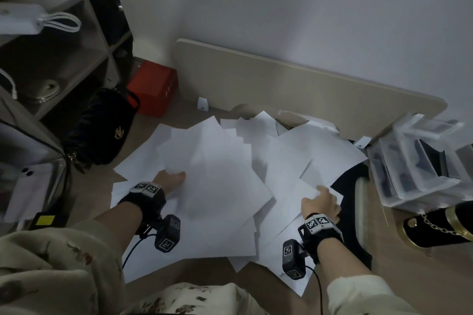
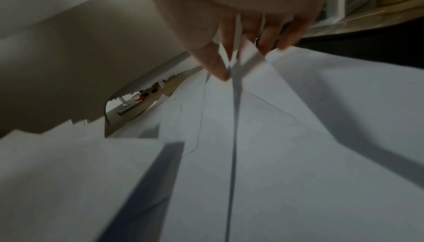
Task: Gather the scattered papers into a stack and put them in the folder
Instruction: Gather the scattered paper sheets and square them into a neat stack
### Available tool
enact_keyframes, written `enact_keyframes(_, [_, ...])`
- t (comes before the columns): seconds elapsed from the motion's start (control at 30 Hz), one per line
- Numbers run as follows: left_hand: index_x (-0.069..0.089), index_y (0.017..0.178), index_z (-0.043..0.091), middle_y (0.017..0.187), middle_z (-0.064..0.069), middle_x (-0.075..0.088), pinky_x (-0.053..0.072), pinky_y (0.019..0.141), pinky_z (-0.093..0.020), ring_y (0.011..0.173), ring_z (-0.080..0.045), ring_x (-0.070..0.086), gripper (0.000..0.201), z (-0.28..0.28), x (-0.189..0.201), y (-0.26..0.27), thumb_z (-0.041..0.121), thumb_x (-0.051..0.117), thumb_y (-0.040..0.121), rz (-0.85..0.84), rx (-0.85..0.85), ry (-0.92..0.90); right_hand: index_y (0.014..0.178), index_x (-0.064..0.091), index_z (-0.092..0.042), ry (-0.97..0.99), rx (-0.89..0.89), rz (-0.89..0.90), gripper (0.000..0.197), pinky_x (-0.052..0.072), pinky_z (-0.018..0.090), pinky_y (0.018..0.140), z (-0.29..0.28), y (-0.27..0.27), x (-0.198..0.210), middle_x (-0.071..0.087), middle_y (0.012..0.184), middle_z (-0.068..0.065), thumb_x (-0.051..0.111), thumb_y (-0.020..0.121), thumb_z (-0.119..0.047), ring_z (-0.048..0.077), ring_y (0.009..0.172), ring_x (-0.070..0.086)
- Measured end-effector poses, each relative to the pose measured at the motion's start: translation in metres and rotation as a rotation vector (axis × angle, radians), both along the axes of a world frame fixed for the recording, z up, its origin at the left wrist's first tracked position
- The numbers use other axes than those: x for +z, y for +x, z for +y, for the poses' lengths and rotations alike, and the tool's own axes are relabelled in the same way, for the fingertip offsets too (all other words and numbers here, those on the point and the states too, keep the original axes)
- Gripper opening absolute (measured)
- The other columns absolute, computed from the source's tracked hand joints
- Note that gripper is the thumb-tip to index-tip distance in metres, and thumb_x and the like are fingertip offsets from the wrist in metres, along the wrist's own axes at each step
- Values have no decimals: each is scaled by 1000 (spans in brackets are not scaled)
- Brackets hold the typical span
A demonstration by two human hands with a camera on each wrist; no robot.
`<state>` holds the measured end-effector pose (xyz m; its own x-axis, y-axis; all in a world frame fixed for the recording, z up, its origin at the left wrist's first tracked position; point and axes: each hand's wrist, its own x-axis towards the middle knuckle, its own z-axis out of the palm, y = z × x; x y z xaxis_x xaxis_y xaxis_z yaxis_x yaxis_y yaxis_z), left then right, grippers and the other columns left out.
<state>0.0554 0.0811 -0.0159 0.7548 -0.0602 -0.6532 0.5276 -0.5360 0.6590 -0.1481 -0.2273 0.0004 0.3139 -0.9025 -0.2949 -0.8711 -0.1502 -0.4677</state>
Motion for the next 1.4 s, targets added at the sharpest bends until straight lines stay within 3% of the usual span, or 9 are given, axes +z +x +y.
enact_keyframes(0.13, [53, 124, -7, 125, -21, 58, 43, 98, -36, 116, -37, 55, 40, -8, 10, -2, 16, 57, 92, -22, -31, 106, 133, 45, -18, -121, 124, -75, 54, 32, 42, 101, 6, 20, 4, 40, 142, 5, 59, 82, -8, 29, 128, 35])
enact_keyframes(0.43, [48, 133, -4, 133, -19, 54, 45, 101, -42, 118, -38, 54, 65, 7, -5, 11, 23, 75, 81, 58, 12, 35, 137, 39, 2, 475, 54, -97, 58, 40, 34, 98, 27, 73, -25, 52, 129, 16, 58, 85, -14, 32, 119, 52])
enact_keyframes(0.53, [47, 134, -1, 128, -21, 58, 48, 96, -52, 110, -41, 60, 106, 26, -43, 29, 38, 94, 47, 247, 61, -74, 116, 53, 6, 499, 45, -112, 42, 45, 32, 74, 29, 77, -34, 63, 103, 19, 60, 80, -14, 31, 89, 61])
enact_keyframes(0.63, [64, 115, -1, 110, -24, 67, 47, 97, -54, 103, -41, 64, 69, 27, -32, 20, 30, 88, 58, 401, 33, -136, 91, 54, 3, 523, 53, -120, 16, 34, 26, 52, 30, 78, -37, 53, 70, 12, 58, 82, -10, 22, 58, 47])
enact_keyframes(0.8, [62, 106, -8, 99, -24, 69, 51, 79, -43, 88, -35, 64, 22, 14, -10, 5, 5, 63, 88, 417, -78, -250, 106, 56, 1, 541, 120, -105, 27, 41, 29, 76, 35, 79, -40, 59, 99, 10, 60, 87, -18, 28, 89, 56])
enact_keyframes(0.97, [56, 117, -5, 113, -22, 62, 49, 82, -43, 95, -35, 61, 25, 5, -18, 1, 2, 54, 93, 411, -116, -301, 71, 58, -4, 423, 137, -156, 23, 33, 28, 58, 41, 77, -41, 51, 68, 7, 60, 85, -21, 23, 68, 45])
enact_keyframes(1.1, [50, 124, -4, 118, -22, 60, 47, 91, -48, 102, -37, 60, 35, 4, -26, 5, 4, 59, 91, 353, -109, -285, 58, 25, -18, 410, 75, -240, 42, 19, 30, 56, 41, 77, -39, 25, 59, 4, 53, 89, -18, 20, 60, 24])
enact_keyframes(1.33, [44, 132, -4, 127, -26, 55, 53, 81, -45, 108, -41, 58, 50, 9, -31, 16, 7, 64, 88, 255, -109, -163, 58, 46, -15, 271, 88, -193, 26, 29, 26, 57, 40, 72, -25, 42, 62, 6, 46, 78, 3, 25, 59, 38])
enact_keyframes(1.4, [42, 135, -3, 131, -24, 53, 49, 94, -49, 115, -41, 55, 61, 13, -38, 20, 10, 69, 83, 203, -134, -91, 85, 70, -10, 187, 32, -237, 27, 43, 29, 66, 36, 67, -10, 65, 85, 15, 46, 84, 0, 34, 77, 59])
